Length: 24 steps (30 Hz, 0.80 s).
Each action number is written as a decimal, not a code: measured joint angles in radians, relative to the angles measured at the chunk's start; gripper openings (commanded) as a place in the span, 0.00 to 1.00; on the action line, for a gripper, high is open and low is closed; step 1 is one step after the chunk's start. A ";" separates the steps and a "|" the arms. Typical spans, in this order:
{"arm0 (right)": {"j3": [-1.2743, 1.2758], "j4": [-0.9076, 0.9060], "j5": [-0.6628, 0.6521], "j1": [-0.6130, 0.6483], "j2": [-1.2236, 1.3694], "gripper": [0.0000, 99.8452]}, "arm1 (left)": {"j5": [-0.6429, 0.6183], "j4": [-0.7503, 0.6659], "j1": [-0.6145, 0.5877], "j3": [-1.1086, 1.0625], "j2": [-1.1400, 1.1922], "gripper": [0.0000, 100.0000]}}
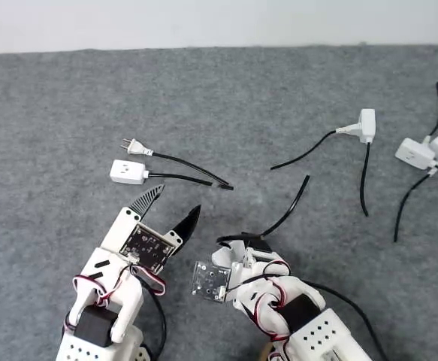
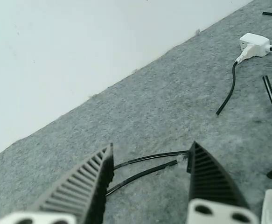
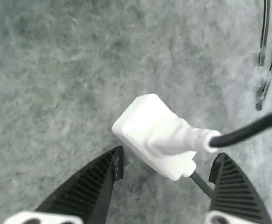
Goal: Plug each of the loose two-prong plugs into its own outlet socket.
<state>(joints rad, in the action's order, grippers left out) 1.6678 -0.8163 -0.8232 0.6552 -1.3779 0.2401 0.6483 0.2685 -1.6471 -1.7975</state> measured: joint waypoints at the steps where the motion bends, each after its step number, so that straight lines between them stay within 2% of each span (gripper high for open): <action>1: 0.000 0.000 -0.003 0.000 0.000 0.30 | 0.000 0.000 0.000 0.000 0.000 0.25; 4: 0.000 0.000 -0.003 0.000 0.000 0.26 | 0.000 0.000 0.000 0.000 0.000 0.25; 8: 0.005 0.000 -0.025 0.000 0.000 0.03 | 0.000 -0.003 0.000 -0.006 0.000 0.25; 9: 0.005 0.000 -0.038 0.000 0.000 0.00 | 0.000 -0.009 0.000 -0.012 0.000 0.25; 12: 0.005 0.018 -0.064 -0.006 -0.018 0.06 | 0.000 -0.018 0.000 -0.015 0.000 0.25; 15: 0.000 0.041 -0.066 -0.006 -0.020 0.01 | 0.000 -0.020 0.000 -0.017 0.000 0.25; 24: 0.005 0.044 -0.068 -0.006 -0.020 0.01 | 0.000 -0.020 0.000 -0.017 0.000 0.25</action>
<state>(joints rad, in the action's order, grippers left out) 1.6724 -0.7718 -0.8907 0.6490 -1.3978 0.2401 0.6283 0.2685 -1.6640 -1.7975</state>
